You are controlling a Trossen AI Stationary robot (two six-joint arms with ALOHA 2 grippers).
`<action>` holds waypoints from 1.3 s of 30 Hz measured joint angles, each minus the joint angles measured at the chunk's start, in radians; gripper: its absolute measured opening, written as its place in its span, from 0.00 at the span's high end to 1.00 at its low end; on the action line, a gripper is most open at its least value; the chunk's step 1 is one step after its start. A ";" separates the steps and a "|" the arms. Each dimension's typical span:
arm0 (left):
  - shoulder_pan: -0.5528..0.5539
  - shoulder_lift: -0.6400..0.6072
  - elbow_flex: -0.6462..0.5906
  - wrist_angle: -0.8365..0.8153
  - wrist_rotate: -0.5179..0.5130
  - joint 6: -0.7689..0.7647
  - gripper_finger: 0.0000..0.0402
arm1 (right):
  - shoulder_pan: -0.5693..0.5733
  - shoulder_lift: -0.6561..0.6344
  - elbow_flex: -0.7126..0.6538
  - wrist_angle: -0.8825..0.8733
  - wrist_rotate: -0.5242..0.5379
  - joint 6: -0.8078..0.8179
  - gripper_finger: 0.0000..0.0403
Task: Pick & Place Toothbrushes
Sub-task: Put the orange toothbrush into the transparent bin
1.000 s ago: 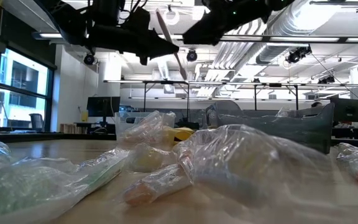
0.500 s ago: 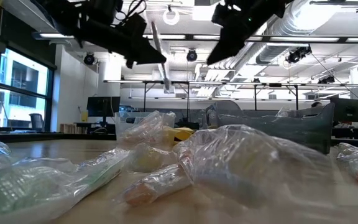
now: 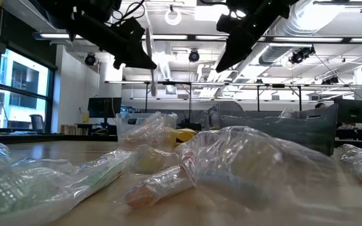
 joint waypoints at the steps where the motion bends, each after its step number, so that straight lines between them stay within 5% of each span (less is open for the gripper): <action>1: 0.000 0.000 0.000 -0.006 -0.005 -0.009 0.96 | 0.000 0.000 0.000 0.000 0.000 0.000 0.58; 21: 0.022 0.001 0.000 -0.055 -0.168 -0.122 0.96 | 0.001 0.001 0.000 -0.039 -0.001 0.000 0.70; 39: 0.224 0.062 0.000 -0.055 0.055 -0.228 0.96 | 0.001 0.001 0.000 -0.039 -0.012 0.000 0.73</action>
